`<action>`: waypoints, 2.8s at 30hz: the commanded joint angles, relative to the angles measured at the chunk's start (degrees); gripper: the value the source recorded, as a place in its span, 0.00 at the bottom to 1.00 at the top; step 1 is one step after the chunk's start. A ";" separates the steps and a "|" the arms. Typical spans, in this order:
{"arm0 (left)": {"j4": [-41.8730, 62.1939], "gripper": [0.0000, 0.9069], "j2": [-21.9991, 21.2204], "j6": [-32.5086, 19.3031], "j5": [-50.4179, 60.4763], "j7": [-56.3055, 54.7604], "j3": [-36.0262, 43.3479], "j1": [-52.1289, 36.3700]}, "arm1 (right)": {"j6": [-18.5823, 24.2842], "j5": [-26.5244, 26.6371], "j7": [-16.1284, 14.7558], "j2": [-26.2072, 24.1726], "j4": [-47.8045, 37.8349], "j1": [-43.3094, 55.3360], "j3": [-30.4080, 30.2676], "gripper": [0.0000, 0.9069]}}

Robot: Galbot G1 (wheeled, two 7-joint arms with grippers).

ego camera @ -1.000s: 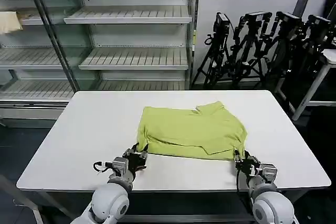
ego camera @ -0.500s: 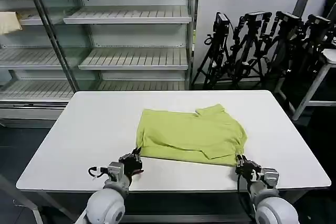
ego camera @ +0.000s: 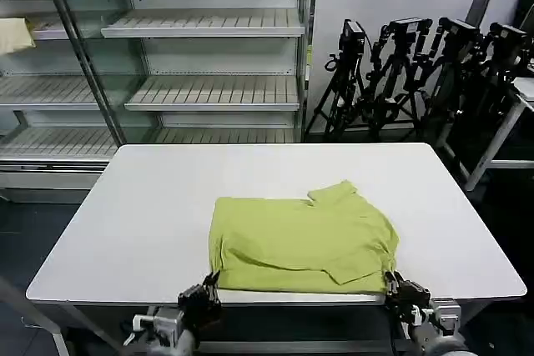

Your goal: Fold and organize the clothes.

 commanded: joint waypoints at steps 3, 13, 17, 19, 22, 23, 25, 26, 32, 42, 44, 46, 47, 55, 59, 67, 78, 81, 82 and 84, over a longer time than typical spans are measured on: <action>-8.08 1.00 0.31 -0.04 1.75 0.00 -3.27 6.77 | 3.67 -1.88 -0.40 -0.80 3.01 0.77 1.99 1.00; -0.57 1.00 9.19 0.30 -12.10 -2.48 -7.56 -12.88 | 0.82 7.74 5.84 -4.87 -8.45 24.32 -4.91 1.00; 8.47 1.00 8.65 0.57 -18.21 -3.27 -0.85 -25.90 | -0.87 10.97 7.88 -4.98 -18.99 36.77 -14.47 1.00; 15.04 1.00 7.74 0.61 -18.96 -3.38 2.39 -30.65 | -0.90 12.00 8.98 -4.59 -24.43 42.91 -18.17 1.00; 21.11 1.00 6.52 0.65 -19.66 -3.89 6.16 -38.36 | -0.96 13.52 10.12 -3.44 -30.84 48.71 -22.36 1.00; 23.11 1.00 6.26 0.65 -19.62 -4.00 7.28 -39.88 | -0.99 14.39 10.69 -2.99 -32.96 50.68 -23.38 1.00; 25.80 1.00 5.64 0.66 -19.45 -4.25 9.35 -43.57 | -1.00 15.39 10.89 -2.19 -36.80 53.24 -24.86 1.00; 27.39 1.00 5.32 0.68 -19.39 -4.34 10.39 -44.84 | -1.01 15.57 10.90 -1.87 -37.93 53.98 -25.43 1.00; 34.69 1.00 3.57 0.70 -18.98 -5.17 15.39 -51.79 | -1.06 18.31 10.89 0.13 -45.63 58.87 -27.76 1.00; 38.80 1.00 3.02 0.79 -19.53 -5.58 17.53 -53.00 | -1.16 19.26 10.01 3.00 -51.98 61.58 -29.22 1.00; 38.92 1.00 3.31 0.80 -19.69 -5.56 17.37 -52.20 | -1.17 19.29 9.60 3.38 -52.81 61.69 -29.53 1.00; 38.91 1.00 3.59 0.81 -20.12 -5.53 17.15 -51.27 | -1.15 19.22 9.39 3.77 -53.54 61.78 -29.79 0.98; 38.82 1.00 3.79 0.81 -20.21 -5.51 17.09 -50.86 | -1.15 19.22 9.36 3.86 -53.68 61.81 -29.87 0.98; 35.96 0.03 4.15 0.80 -22.23 -5.86 16.93 -47.99 | -1.13 19.88 9.23 3.99 -53.96 60.36 -30.25 0.00; 34.90 0.03 4.48 0.76 -22.43 -5.49 16.81 -46.72 | -1.10 19.96 9.20 4.02 -53.53 59.42 -30.11 0.00; 34.47 0.03 4.79 0.69 -22.51 -5.00 15.69 -45.53 | -0.97 19.51 8.77 3.81 -51.60 58.01 -29.60 0.00; 30.14 0.03 6.51 0.50 -21.57 -3.60 13.14 -45.12 | 1.79 12.90 6.29 3.35 -45.11 56.13 -27.62 0.00; 27.89 0.03 7.09 0.49 -21.51 -3.25 12.64 -44.58 | 2.83 12.71 6.24 3.20 -42.64 55.86 -27.07 0.00; 27.40 0.03 7.15 0.50 -21.52 -3.19 12.56 -44.52 | 3.19 12.69 6.17 3.07 -41.91 55.79 -26.96 0.00; 26.09 0.03 7.41 0.48 -21.64 -2.93 12.12 -44.06 | 3.94 12.46 6.10 2.74 -40.20 55.60 -26.69 0.00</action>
